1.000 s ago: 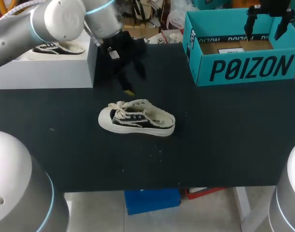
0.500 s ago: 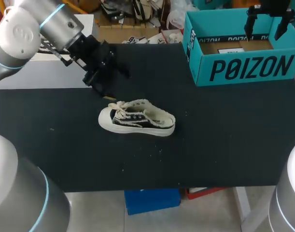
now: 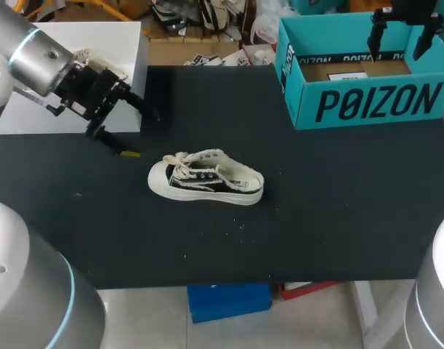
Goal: Take the shoe out of the shoebox, open the shoe tongue, remove and reinsert the insole, then place the shoe into the shoebox
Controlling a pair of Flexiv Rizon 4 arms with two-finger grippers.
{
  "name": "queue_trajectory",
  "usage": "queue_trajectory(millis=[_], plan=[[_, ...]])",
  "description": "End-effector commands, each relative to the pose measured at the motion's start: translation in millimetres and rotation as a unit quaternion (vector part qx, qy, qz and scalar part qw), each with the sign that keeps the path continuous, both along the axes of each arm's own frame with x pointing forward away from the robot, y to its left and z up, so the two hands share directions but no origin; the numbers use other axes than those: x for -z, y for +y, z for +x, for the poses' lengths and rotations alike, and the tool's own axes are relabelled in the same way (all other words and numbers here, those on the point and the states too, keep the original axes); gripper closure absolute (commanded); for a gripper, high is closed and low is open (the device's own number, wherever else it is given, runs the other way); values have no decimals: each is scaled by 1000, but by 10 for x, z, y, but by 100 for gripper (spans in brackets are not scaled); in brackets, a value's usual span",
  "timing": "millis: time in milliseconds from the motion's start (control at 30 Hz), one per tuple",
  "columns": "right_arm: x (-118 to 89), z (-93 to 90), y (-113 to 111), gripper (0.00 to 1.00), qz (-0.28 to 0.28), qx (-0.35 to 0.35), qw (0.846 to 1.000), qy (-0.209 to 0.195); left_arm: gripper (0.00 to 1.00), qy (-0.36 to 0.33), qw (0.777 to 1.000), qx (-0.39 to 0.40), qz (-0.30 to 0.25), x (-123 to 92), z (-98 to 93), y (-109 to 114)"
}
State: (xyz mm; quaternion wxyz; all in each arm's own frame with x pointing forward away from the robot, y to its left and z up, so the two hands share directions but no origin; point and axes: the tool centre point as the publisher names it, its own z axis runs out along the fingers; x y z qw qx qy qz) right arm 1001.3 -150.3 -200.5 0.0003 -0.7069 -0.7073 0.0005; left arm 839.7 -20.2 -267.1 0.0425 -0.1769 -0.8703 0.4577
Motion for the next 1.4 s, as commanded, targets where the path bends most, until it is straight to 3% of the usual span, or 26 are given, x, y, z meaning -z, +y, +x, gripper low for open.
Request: queue_trajectory(millis=[33, 267, 767, 833, 900, 933, 967, 1267, 1300, 1333, 1367, 1400], plan=[[-2, 0, 2, 0, 0, 0, 1000, 0, 0, -26, 998, -50, -20, -4, -134, 308], [-2, 0, 2, 0, 0, 0, 1000, 0, 0, -13, 997, -55, -49, 111, -316, 330], [-2, 0, 2, 0, 0, 0, 1000, 0, 0, -13, 997, -55, -49, 111, -316, 330], [93, -160, 78, 0, -59, -84, 994, -28, 0, -13, 997, -55, -49, 111, -316, 330], [56, -473, 255, 0, -51, -220, 973, -54, 0, -13, 997, -55, -49, 111, -316, 330], [34, -656, 338, 0, -64, -305, 948, -71, 0, -13, 997, -55, -49, 111, -316, 330], [-13, -983, 445, 0, -63, -403, 908, -98, 0, -13, 997, -55, -49, 111, -316, 330], [-13, -983, 445, 0, -63, -403, 908, -98, 0, -13, 997, -55, -49, 111, -316, 330], [-85, -1127, 645, 0, -45, -488, 862, -127, 0, -13, 997, -55, -49, 111, -316, 330], [-149, -1332, 791, 0, -24, -574, 807, -137, 0, -13, 997, -55, -49, 111, -316, 330], [-196, -1569, 864, 0, 31, -644, 751, -142, 0, -13, 997, -55, -49, 111, -316, 330], [-196, -1569, 864, 0, 31, -644, 751, -142, 0, -13, 997, -55, -49, 111, -316, 330]])
